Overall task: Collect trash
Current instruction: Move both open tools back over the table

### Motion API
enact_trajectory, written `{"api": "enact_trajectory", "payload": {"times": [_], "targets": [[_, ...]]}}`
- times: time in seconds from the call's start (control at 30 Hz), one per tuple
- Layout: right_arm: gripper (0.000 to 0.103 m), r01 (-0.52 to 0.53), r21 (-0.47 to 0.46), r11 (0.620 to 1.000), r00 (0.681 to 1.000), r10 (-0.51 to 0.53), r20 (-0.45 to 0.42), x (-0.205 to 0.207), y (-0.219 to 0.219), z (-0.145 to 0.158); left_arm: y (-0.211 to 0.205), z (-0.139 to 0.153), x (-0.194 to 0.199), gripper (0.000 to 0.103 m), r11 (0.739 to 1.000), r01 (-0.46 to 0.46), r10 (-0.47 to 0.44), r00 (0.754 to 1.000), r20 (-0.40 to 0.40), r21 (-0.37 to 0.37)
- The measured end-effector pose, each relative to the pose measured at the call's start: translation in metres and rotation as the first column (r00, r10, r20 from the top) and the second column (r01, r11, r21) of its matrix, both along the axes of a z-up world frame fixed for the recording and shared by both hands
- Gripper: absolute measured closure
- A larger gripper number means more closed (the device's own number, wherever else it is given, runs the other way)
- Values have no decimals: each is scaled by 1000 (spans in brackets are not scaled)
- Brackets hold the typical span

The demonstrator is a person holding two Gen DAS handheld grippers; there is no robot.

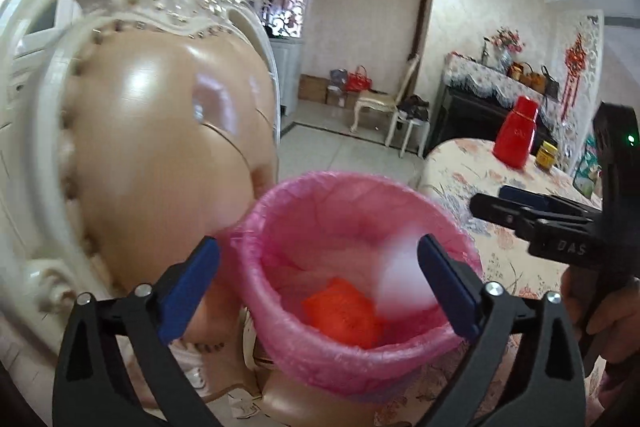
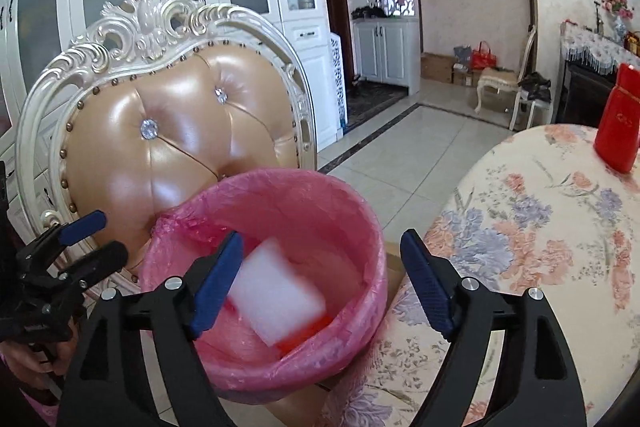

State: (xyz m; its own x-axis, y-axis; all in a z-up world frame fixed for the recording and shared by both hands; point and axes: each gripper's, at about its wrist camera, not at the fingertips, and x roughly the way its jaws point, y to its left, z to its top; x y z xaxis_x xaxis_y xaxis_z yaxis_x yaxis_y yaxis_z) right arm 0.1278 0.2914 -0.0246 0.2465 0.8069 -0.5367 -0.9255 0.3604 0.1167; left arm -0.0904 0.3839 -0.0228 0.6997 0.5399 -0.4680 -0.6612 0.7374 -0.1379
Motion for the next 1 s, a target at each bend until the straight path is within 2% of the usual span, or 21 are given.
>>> {"api": "enact_trajectory", "payload": {"times": [0.2, 0.27, 0.4, 0.5, 0.67, 0.77, 0.83, 0.9, 1.0], "targets": [[26, 68, 50, 996, 993, -72, 98, -16, -62, 22, -36, 4, 9, 5, 997, 54, -52, 998, -25, 55], [23, 118, 59, 991, 984, -125, 129, -17, -93, 25, -55, 4, 20, 5, 993, 91, -89, 996, -31, 70], [21, 234, 76, 969, 960, -243, 143, -10, -164, 25, -103, -2, 60, 5, 976, 209, -207, 977, -39, 53], [21, 335, 85, 938, 929, -344, 135, -1, -221, 22, -144, -5, 89, 5, 953, 297, -295, 954, -45, 57], [21, 492, 86, 867, 859, -499, 113, 12, -316, 11, -208, -14, 136, 5, 908, 420, -419, 907, -34, 5], [21, 569, 81, 818, 812, -575, 100, 16, -366, 2, -247, -23, 160, 5, 877, 473, -474, 880, 6, -84], [20, 628, 77, 775, 770, -632, 84, 20, -405, -5, -265, -29, 173, 5, 860, 492, -496, 869, 10, -136], [20, 673, 73, 736, 733, -677, 73, 23, -432, -11, -288, -35, 189, 5, 830, 526, -536, 844, -1, -182], [20, 749, 59, 660, 657, -751, 59, 29, -478, -19, -324, -42, 207, 5, 813, 554, -568, 822, -31, -180]]}}
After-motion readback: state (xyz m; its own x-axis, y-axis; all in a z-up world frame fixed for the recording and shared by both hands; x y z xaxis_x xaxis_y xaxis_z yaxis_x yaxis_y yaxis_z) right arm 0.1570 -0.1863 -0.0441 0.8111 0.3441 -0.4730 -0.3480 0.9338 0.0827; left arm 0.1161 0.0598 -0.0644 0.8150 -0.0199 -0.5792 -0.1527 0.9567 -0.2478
